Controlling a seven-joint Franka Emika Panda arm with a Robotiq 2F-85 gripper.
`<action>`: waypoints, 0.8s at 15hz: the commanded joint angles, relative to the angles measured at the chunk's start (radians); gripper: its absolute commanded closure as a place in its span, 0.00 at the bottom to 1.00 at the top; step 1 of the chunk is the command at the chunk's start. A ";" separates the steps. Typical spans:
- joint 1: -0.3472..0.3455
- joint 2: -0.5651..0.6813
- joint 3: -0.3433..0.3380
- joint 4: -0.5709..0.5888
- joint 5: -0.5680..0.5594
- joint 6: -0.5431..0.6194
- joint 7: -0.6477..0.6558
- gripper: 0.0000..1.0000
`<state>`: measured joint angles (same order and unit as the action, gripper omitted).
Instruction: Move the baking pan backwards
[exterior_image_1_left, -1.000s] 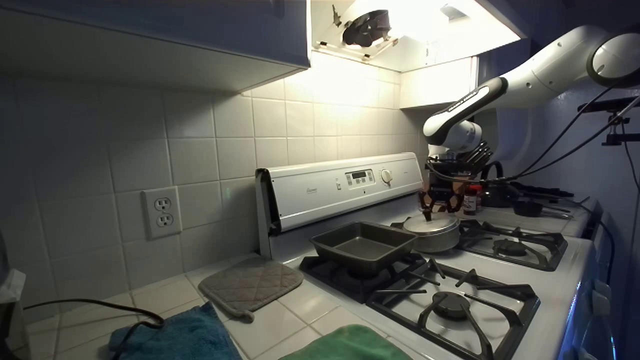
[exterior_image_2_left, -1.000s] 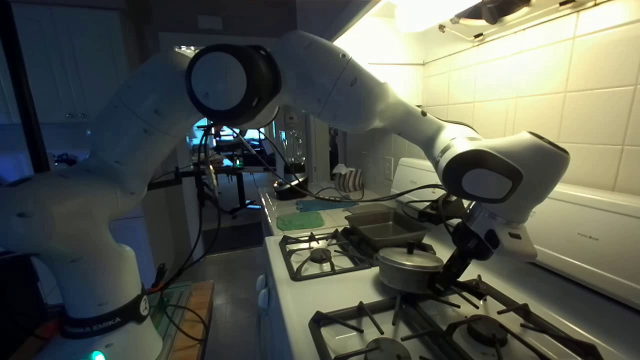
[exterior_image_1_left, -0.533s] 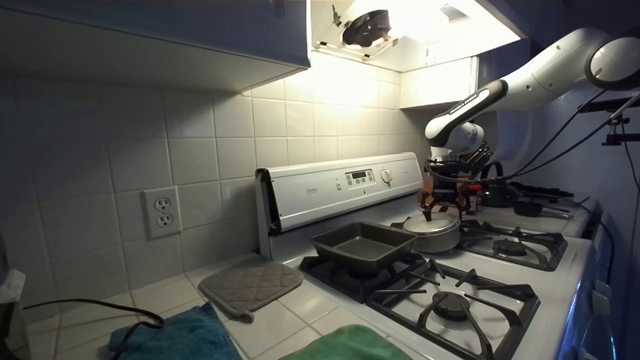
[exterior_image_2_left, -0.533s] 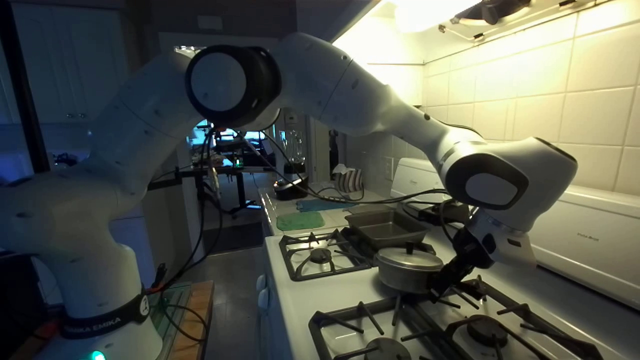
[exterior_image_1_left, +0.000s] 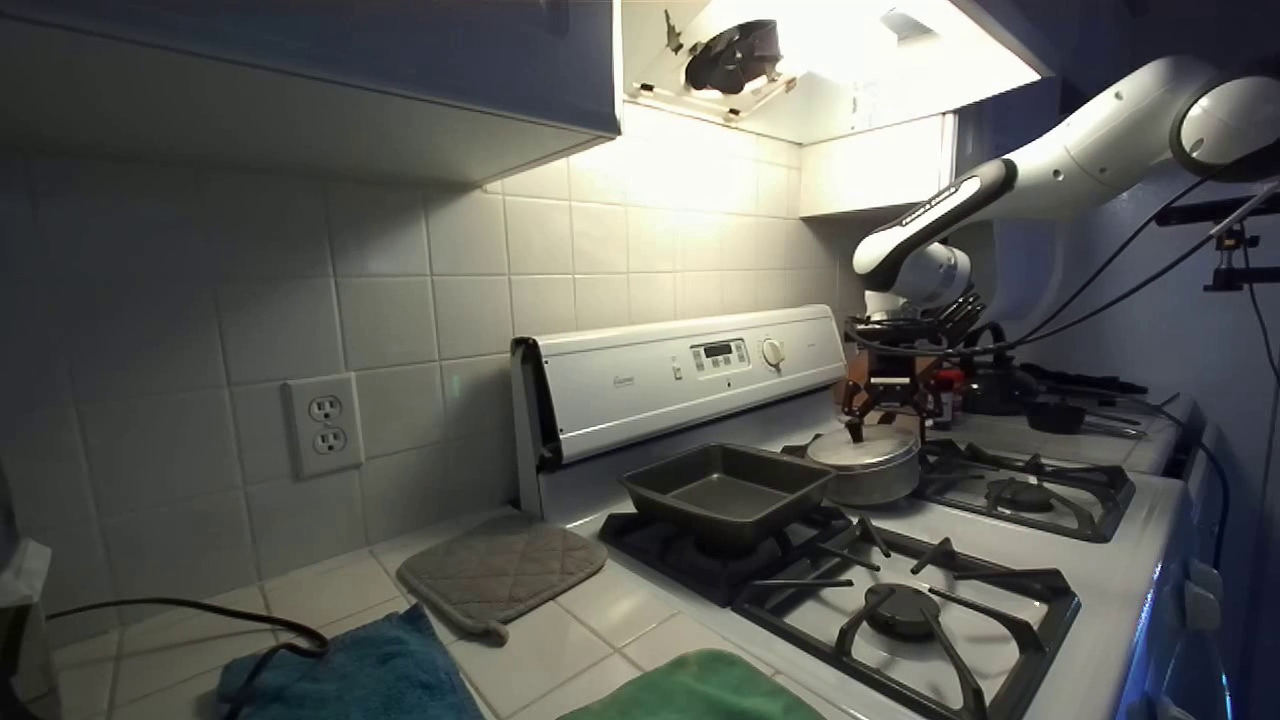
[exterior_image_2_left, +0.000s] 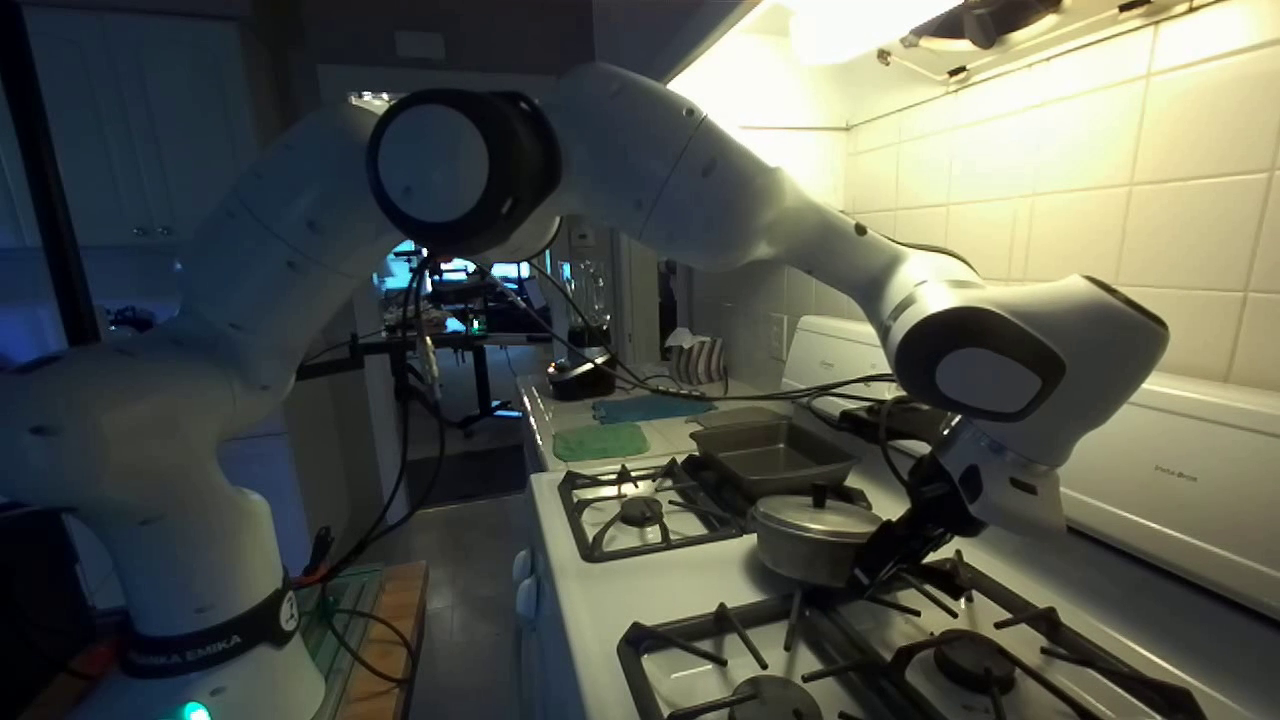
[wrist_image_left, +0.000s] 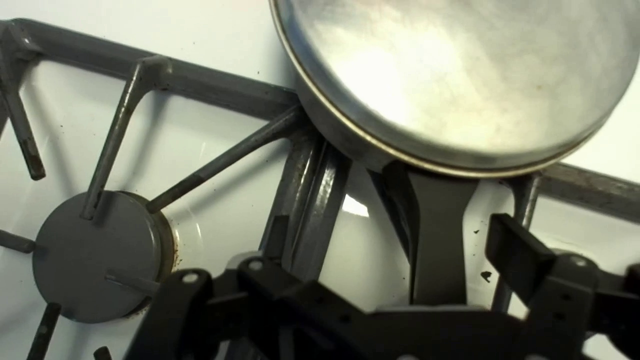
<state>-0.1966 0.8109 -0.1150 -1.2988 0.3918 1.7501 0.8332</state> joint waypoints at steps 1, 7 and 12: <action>-0.009 0.016 0.018 0.038 0.041 -0.035 0.031 0.00; -0.003 0.019 0.030 0.038 0.048 -0.029 0.038 0.33; -0.001 0.025 0.032 0.040 0.049 -0.024 0.051 0.23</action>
<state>-0.1937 0.8113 -0.0882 -1.2965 0.4119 1.7490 0.8587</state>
